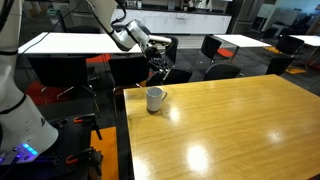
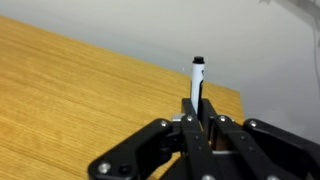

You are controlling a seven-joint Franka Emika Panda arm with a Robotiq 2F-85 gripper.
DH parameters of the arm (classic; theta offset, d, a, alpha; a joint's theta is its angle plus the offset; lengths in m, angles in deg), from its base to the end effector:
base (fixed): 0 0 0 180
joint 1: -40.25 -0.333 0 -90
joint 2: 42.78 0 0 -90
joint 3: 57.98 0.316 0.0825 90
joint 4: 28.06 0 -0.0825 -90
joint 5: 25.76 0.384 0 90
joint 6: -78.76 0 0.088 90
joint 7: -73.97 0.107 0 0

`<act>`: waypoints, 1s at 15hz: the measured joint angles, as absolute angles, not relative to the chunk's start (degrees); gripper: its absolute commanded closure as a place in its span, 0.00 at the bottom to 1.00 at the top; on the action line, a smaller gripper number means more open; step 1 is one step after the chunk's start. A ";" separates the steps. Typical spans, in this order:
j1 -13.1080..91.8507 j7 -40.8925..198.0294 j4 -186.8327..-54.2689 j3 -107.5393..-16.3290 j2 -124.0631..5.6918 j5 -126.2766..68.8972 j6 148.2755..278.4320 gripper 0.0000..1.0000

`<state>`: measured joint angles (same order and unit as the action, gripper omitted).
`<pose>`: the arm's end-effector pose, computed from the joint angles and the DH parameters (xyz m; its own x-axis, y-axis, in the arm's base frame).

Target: Pick up the small brush from the table and put it in the mug cup.

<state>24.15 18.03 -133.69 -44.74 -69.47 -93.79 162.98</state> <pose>0.5635 0.1823 0.2926 -0.2629 0.2623 -0.9285 0.9553 0.2056 -0.2124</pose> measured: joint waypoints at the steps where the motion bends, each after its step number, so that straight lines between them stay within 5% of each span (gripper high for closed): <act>1: 24.09 18.03 -133.71 -44.69 -69.56 -93.55 162.98 0.97; 15: 23.15 18.03 -133.73 -43.48 -73.20 -93.32 162.99 0.97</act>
<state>23.15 18.03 -133.73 -43.48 -73.20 -93.32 162.99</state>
